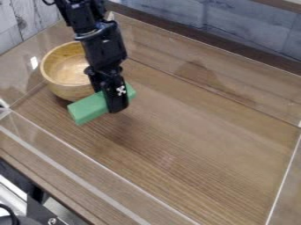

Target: Move green object from inside the wooden bowl to the table next to it

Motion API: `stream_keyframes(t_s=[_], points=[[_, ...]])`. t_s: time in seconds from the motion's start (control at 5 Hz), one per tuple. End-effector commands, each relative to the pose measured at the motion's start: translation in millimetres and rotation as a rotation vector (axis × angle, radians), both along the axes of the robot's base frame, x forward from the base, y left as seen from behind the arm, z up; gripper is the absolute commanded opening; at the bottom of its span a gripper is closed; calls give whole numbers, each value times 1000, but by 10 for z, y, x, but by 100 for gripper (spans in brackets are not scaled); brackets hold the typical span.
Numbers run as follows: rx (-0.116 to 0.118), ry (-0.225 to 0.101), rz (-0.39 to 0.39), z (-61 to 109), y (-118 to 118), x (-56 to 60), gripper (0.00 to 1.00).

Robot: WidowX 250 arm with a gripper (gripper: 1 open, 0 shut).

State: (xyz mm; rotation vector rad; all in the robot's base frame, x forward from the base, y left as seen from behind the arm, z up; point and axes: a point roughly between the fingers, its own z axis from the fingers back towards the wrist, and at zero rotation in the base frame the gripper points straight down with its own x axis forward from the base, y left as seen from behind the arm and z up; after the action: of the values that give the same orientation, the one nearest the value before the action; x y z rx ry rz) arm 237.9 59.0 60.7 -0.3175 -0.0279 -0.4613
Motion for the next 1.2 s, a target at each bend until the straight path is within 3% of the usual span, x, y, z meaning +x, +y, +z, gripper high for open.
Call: stream_keyframes(t_s=[0.0,0.4,0.6,1.0], points=[[18,-56,-2,110,-82,48,0],[18,-57,21,-65,63,-157,0],[16,-56,93,-123,107,-69,100],[14,-61,263,-78,284,105,100]])
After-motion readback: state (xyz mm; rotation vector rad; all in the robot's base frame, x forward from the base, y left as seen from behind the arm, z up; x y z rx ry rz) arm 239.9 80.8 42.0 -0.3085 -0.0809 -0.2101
